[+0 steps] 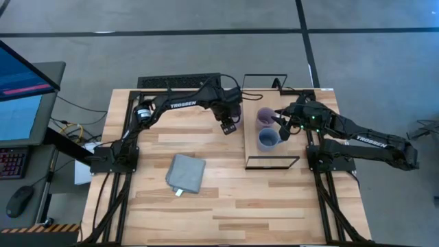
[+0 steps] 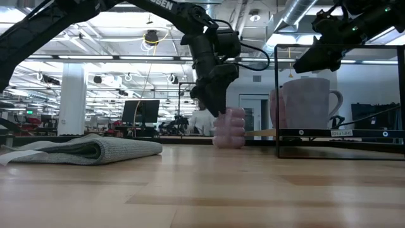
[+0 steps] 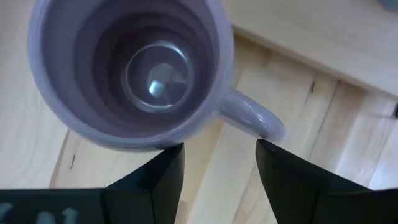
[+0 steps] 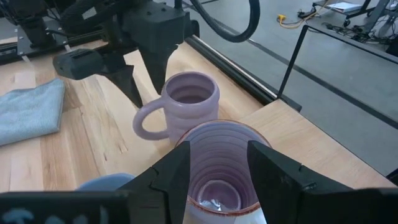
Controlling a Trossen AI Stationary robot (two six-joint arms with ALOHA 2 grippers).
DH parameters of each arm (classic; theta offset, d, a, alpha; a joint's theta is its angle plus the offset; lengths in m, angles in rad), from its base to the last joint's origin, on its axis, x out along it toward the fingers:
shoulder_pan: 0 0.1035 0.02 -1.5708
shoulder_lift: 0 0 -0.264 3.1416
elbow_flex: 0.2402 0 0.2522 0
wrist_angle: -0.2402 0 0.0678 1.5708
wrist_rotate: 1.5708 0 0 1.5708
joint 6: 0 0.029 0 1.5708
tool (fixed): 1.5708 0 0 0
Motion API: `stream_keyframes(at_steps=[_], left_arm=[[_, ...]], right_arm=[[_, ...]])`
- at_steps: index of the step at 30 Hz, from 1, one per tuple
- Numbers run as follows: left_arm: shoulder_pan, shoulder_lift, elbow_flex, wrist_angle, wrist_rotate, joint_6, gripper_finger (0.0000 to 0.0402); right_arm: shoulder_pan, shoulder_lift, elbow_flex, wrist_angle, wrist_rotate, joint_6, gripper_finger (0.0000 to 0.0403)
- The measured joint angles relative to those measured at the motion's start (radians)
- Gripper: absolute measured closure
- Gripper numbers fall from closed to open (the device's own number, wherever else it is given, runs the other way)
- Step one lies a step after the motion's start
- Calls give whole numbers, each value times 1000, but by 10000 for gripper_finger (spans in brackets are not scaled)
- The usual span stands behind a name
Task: Stack small to large cups/mugs on shelf
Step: Put the purple mug on the shelf
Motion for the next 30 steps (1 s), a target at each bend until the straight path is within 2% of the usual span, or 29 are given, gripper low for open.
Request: stream_keyframes(at_steps=[16,20,25,30], left_arm=[[-48,0,0,52,73,10,212],[-60,0,0,42,36,36,212],[-61,20,3,27,-59,57,212],[-64,104,4,33,-56,78,212]], right_arm=[[0,0,0,0,0,-1,220],[0,0,0,0,0,-1,223],[0,0,0,0,-2,-1,220],[1,0,0,0,-2,0,221]])
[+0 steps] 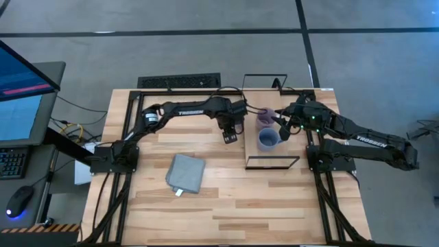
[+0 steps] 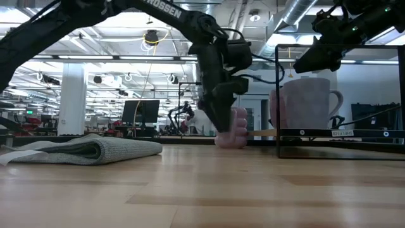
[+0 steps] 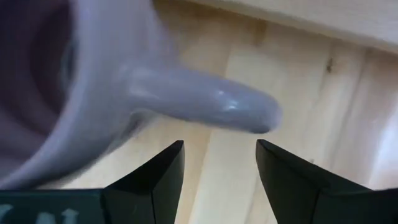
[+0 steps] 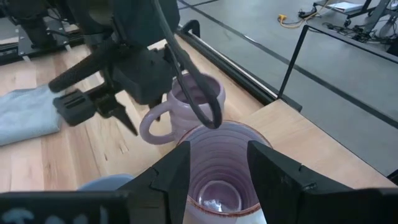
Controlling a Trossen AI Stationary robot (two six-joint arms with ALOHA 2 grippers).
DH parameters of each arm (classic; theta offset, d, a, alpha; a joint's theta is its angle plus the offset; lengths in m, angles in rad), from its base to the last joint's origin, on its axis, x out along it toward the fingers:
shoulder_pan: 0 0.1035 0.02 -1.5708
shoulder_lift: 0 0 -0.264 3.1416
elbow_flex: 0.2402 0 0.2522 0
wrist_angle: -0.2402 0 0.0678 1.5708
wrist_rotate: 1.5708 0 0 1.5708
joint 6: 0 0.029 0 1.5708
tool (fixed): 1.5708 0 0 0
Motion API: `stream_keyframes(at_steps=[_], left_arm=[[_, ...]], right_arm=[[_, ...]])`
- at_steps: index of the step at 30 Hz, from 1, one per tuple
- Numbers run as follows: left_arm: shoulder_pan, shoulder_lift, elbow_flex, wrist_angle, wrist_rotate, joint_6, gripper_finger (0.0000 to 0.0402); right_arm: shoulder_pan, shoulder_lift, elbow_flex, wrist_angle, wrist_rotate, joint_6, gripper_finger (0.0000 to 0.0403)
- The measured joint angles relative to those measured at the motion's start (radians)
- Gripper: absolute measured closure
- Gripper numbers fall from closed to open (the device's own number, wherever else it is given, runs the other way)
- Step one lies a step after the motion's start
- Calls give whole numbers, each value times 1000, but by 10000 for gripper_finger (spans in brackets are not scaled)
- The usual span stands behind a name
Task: Stack small to large cups/mugs on shelf
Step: Put the purple mug on the shelf
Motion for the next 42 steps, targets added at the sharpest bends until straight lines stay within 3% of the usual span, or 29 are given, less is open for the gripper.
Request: stream_keyframes(at_steps=[28,34,42], left_arm=[[24,32,35,312,-70,40,212],[38,29,36,314,-151,58,212],[44,28,37,269,-121,54,212]], right_arm=[[-1,0,0,-22,0,-7,223],[-1,0,0,-22,0,-7,220],[-1,0,0,-22,0,-8,223]])
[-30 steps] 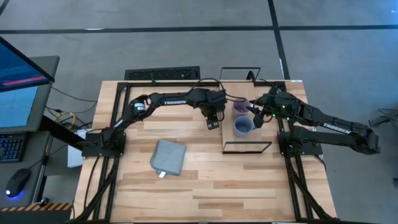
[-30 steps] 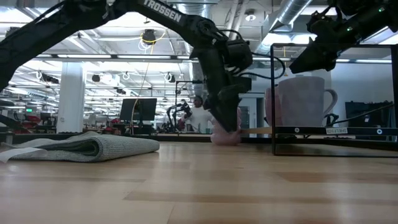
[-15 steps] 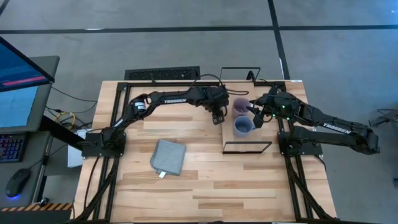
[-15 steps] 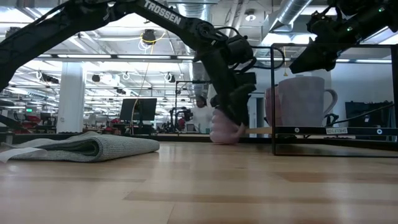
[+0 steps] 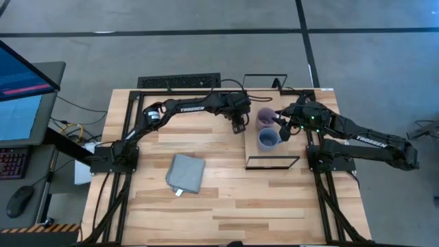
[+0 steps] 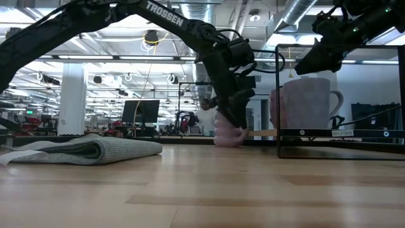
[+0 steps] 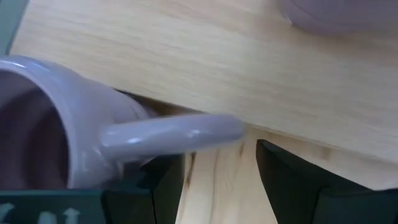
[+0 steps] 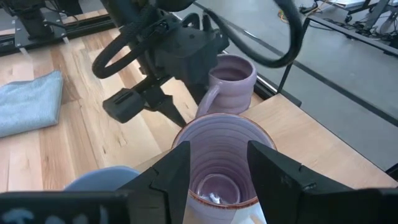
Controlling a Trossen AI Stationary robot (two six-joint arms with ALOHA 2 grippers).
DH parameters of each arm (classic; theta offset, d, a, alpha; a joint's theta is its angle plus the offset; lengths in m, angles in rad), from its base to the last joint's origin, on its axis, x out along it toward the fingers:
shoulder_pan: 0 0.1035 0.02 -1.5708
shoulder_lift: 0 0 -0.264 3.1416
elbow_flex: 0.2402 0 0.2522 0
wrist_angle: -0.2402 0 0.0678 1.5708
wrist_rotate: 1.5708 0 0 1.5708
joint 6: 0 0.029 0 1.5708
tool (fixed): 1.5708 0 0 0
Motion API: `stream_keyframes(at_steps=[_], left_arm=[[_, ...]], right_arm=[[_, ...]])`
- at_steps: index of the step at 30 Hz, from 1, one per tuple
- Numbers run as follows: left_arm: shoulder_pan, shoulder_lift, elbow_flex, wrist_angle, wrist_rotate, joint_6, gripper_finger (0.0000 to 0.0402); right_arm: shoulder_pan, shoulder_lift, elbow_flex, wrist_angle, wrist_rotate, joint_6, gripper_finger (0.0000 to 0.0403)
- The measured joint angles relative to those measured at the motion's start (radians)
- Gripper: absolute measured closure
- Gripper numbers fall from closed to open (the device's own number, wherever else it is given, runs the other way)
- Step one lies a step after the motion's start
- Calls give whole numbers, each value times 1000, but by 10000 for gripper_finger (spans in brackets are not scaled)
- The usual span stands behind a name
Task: Stack small to large cups/mugs on shelf
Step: Put the purple mug on the shelf
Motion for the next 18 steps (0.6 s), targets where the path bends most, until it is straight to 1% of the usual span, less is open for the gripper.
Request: stream_keyframes(at_steps=[3,6,10,13,18], left_arm=[[-5,-1,1,-26,16,-1,212],[-9,-11,1,-102,44,1,212],[-24,-44,2,-204,44,5,212],[-40,-97,2,-229,45,17,212],[-50,-221,-5,-205,45,45,212]], right_arm=[[0,0,0,0,0,0,222],[0,0,0,0,0,0,220],[0,0,0,0,0,-1,221],[0,0,0,2,1,-1,223],[-1,0,0,12,0,-1,221]])
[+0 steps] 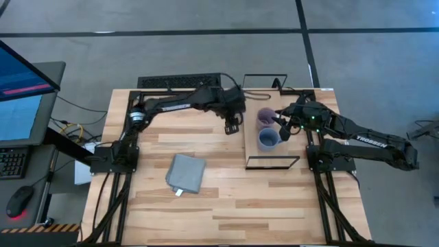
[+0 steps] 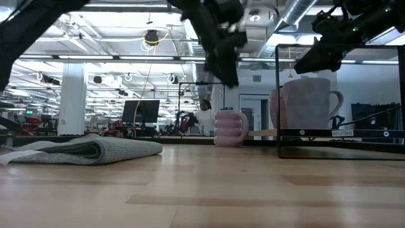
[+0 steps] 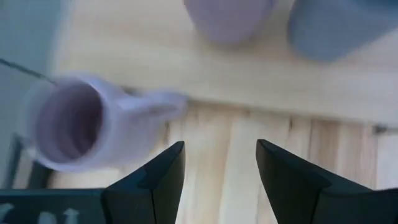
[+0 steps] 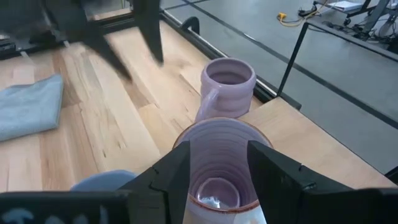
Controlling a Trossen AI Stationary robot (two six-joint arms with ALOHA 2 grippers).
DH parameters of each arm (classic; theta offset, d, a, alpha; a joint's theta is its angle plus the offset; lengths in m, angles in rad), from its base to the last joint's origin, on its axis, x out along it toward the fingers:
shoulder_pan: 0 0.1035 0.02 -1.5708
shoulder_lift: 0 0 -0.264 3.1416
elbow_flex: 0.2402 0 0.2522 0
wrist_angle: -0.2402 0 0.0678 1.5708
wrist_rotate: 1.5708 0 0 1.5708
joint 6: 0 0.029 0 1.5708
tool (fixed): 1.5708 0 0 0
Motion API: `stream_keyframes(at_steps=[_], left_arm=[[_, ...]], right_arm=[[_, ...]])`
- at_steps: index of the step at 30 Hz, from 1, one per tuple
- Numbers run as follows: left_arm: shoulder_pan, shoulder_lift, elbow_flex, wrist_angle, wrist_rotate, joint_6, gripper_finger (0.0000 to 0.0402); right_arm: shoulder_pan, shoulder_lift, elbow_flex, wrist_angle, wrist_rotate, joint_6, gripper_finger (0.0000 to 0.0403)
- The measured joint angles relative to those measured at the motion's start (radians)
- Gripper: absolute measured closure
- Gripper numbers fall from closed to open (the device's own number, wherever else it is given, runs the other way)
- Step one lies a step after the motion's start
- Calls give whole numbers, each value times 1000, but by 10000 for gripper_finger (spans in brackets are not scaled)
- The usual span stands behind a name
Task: Stack small to large cups/mugs on shelf
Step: Put the purple mug on the shelf
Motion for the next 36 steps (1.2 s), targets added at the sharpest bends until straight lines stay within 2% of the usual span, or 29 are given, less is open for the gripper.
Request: stream_keyframes(at_steps=[3,5,12,19,24,30,36], left_arm=[[15,-98,-63,81,37,5,212],[29,-181,-153,201,82,14,212],[90,-526,-614,646,132,20,212],[129,-780,-998,946,130,22,212],[142,-891,-1185,1073,129,0,212],[142,-954,-1364,1268,117,-2,212],[146,-1013,-1594,1556,98,-24,212]], right_arm=[[0,0,0,3,0,0,220],[0,0,0,3,0,-2,221],[1,-1,0,47,0,-75,222],[1,1,1,291,-16,-72,220],[4,2,63,344,-119,-18,220],[8,2,139,342,-100,17,218],[8,2,165,341,-100,-1,211]])
